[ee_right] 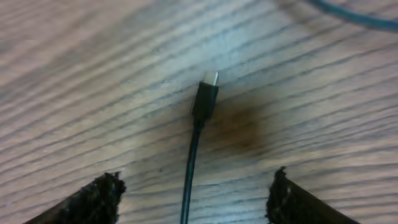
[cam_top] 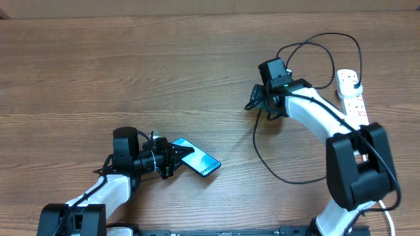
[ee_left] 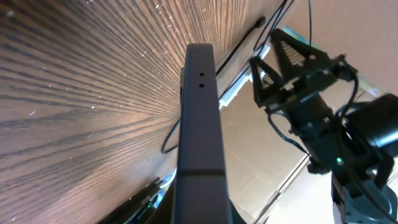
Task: Plug charger to phone and switch on socket
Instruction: 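Grasp the black USB-C cable near its plug with the right gripper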
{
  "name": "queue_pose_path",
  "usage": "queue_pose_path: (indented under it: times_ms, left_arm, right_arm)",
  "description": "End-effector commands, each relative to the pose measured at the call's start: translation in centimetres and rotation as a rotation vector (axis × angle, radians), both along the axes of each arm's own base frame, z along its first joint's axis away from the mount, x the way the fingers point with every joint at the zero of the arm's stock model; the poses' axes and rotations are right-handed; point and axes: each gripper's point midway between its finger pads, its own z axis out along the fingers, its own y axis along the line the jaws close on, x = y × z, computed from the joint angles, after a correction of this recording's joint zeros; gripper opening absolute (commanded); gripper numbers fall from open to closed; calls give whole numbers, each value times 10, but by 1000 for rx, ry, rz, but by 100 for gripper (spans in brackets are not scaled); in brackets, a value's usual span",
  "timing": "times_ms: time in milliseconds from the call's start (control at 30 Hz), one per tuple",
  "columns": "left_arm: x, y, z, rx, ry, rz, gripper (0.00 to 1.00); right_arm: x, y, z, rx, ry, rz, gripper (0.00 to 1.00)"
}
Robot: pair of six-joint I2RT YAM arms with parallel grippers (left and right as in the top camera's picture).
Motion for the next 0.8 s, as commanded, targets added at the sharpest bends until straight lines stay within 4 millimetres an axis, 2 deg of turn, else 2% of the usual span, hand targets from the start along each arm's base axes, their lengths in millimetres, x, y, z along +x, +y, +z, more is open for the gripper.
queue_pose_path:
  times_ms: [0,133,233,267,367,500,567,767]
  left_arm:
    - [5,-2,9,-23,-21,-13,4]
    - [5,-1,9,-20,-21,-9,5]
    - [6,-1,9,-18,-21,-8,4]
    - [6,-1,9,-18,-22,-8,4]
    - [5,-1,9,-19,-22,-9,4]
    - [6,-1,9,-18,-22,-8,4]
    - [5,-2,9,-23,-21,-13,4]
    - [2,-4,12,-40,-20,-28,4]
  right_arm:
    - [-1,1,-21,-20,46,11,69]
    - [-3,4,-28,-23,62,19,65]
    - [-4,4,-37,-28,75,21,58]
    - [-6,4,-43,-31,91,22,54]
    - [-23,11,-63,9,183,39,33]
    - [-28,13,-67,21,210,44,18]
    - [-29,14,-67,30,214,45,4]
    - [-36,32,-64,125,249,98,4]
